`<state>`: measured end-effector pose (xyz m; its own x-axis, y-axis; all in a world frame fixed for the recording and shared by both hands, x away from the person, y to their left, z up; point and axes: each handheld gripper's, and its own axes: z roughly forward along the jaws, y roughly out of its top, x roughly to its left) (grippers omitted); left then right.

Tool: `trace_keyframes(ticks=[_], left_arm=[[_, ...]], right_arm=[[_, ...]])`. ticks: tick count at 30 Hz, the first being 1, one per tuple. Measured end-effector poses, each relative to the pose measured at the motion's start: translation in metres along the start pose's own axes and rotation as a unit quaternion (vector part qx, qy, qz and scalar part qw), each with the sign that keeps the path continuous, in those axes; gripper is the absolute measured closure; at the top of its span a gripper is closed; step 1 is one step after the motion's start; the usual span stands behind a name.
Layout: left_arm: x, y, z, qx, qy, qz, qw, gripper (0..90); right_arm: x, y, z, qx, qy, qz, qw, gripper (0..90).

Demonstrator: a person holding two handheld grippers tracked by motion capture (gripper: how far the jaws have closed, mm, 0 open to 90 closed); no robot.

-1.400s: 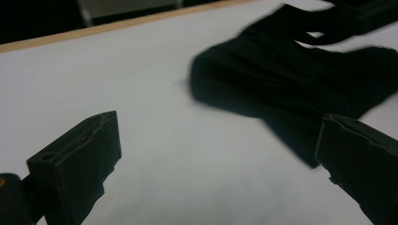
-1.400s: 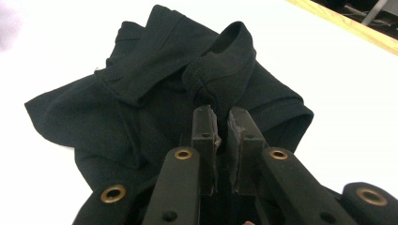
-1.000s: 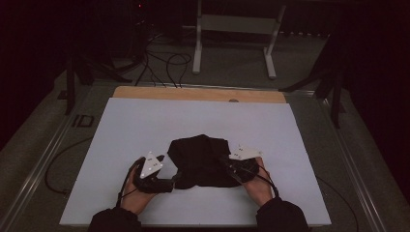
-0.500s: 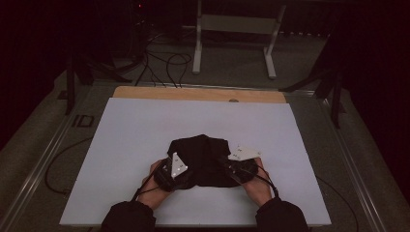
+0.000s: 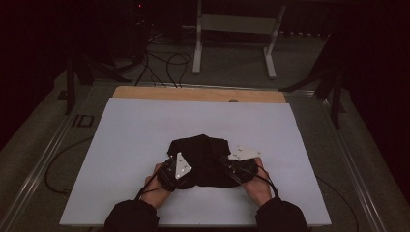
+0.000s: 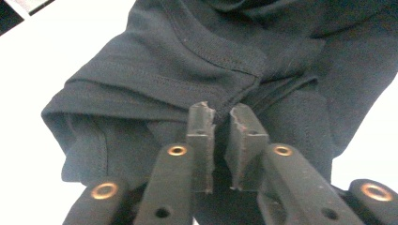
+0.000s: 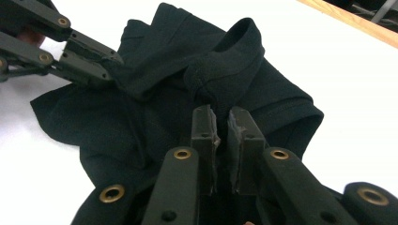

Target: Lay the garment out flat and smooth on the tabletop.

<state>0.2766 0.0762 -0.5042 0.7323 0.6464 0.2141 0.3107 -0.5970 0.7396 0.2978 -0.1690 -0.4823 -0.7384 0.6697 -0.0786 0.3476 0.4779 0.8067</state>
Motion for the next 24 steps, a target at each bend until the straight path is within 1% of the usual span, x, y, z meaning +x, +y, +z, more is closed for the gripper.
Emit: trace_keyframes(ticks=[2, 6, 9, 14, 18, 21, 24], left_arm=[[0.003, 0.002, -0.004, -0.011, 0.002, -0.006, 0.9999, 84.4], [0.009, 0.005, -0.01, -0.025, 0.008, -0.016, 0.9995, 84.8], [0.015, 0.009, -0.015, -0.034, 0.017, -0.021, 0.9991, 84.9], [0.028, 0.016, -0.022, -0.051, 0.035, -0.033, 0.9975, 84.9], [0.042, 0.023, -0.025, -0.064, 0.049, -0.05, 0.9955, 84.8], [0.053, 0.029, -0.027, -0.075, 0.059, -0.06, 0.9936, 84.9], [0.065, 0.034, -0.027, -0.081, 0.068, -0.074, 0.9916, 84.9]], right_arm=[[0.0, 0.0, 0.0, -0.001, -0.001, 0.0, 1.0, 81.8], [-0.002, 0.0, -0.001, -0.002, -0.003, -0.001, 1.0, 81.9], [-0.002, 0.0, -0.001, -0.001, -0.006, -0.002, 1.0, 81.9], [-0.006, 0.002, -0.004, -0.002, -0.018, -0.002, 0.9998, 82.0], [-0.014, 0.007, -0.008, -0.005, -0.025, 0.006, 0.9996, 81.9], [-0.022, 0.015, -0.01, -0.015, -0.023, 0.022, 0.9994, 82.0], [-0.028, 0.028, -0.008, -0.018, -0.028, 0.021, 0.9993, 82.1]])
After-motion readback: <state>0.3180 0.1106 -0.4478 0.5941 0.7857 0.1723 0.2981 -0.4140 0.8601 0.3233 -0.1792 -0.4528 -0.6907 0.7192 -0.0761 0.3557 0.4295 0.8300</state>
